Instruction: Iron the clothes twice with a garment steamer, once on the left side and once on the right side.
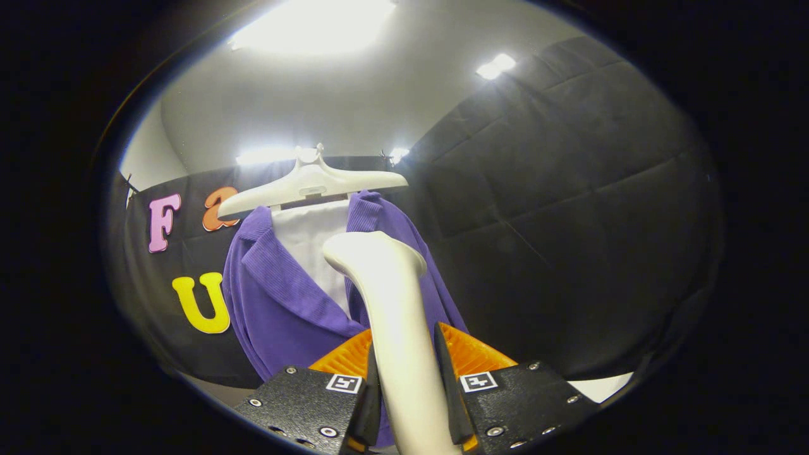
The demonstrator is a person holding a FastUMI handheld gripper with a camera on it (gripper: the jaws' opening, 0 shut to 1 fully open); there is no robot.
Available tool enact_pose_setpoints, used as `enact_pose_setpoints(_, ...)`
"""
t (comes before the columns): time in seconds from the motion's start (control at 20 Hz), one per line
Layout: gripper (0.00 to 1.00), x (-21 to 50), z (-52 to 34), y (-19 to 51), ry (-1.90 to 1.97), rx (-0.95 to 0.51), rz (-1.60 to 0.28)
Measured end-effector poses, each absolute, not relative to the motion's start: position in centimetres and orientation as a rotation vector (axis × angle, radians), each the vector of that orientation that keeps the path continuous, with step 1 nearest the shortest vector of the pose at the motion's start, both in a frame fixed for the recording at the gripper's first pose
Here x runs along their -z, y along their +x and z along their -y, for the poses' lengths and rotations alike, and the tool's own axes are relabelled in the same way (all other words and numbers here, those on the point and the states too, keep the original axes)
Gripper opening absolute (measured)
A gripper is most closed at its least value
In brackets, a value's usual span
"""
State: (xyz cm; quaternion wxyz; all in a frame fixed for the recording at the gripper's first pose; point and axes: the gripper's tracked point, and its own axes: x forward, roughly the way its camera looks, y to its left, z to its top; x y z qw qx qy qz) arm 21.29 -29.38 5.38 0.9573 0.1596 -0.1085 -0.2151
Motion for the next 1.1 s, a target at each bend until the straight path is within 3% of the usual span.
enact_pose_setpoints(0.3,0.42,-6.9,31.1,25.9,0.309,0.46,0.24)
enact_pose_setpoints(0.55,0.42,-3.3,31.3,28.6,0.319,0.456,0.152)
enact_pose_setpoints(1.1,0.42,3.8,31.1,27.8,0.38,0.466,0.045)
